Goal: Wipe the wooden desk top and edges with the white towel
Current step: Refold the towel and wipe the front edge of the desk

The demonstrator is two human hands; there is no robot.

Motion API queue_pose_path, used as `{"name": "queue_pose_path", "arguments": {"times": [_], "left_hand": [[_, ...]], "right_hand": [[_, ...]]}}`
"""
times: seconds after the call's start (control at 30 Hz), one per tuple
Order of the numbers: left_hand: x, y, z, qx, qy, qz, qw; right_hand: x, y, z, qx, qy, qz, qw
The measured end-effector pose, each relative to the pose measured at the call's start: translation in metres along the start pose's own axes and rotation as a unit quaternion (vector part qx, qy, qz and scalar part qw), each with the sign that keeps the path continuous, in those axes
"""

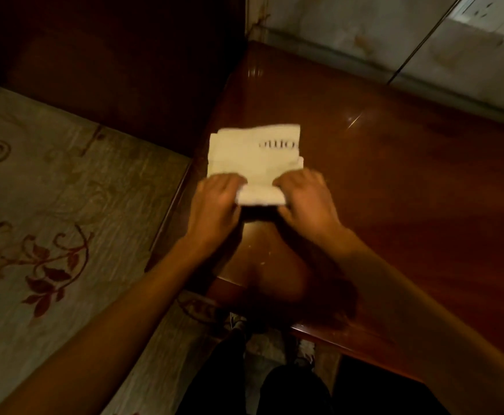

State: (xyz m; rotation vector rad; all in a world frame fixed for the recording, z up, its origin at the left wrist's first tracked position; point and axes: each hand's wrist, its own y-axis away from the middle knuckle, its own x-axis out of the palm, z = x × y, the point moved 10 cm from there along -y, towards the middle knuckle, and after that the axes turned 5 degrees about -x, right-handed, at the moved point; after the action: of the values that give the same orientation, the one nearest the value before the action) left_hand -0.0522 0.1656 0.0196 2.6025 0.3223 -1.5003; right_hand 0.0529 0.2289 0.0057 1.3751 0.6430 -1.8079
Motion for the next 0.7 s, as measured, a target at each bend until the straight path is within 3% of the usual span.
{"name": "queue_pose_path", "arguments": {"times": [0.1, 0.3, 0.37, 0.5, 0.7], "left_hand": [[0.041, 0.037, 0.012, -0.015, -0.016, 0.07, 0.997], [0.022, 0.016, 0.033, -0.051, 0.021, -0.045, 0.997], [0.017, -0.018, 0.038, -0.078, 0.008, -0.069, 0.995], [0.053, -0.067, 0.041, -0.087, -0.038, 0.002, 0.995], [0.075, -0.045, 0.046, -0.088, -0.053, -0.007, 0.995]], "right_hand": [[0.036, 0.022, -0.002, -0.007, -0.04, 0.056, 0.998], [0.006, -0.018, -0.017, 0.045, -0.047, -0.058, 0.996], [0.011, -0.044, -0.017, 0.071, -0.028, -0.046, 0.996], [0.062, -0.066, -0.024, 0.125, -0.005, 0.047, 0.991], [0.071, -0.043, -0.021, 0.117, 0.029, -0.006, 0.993]]}}
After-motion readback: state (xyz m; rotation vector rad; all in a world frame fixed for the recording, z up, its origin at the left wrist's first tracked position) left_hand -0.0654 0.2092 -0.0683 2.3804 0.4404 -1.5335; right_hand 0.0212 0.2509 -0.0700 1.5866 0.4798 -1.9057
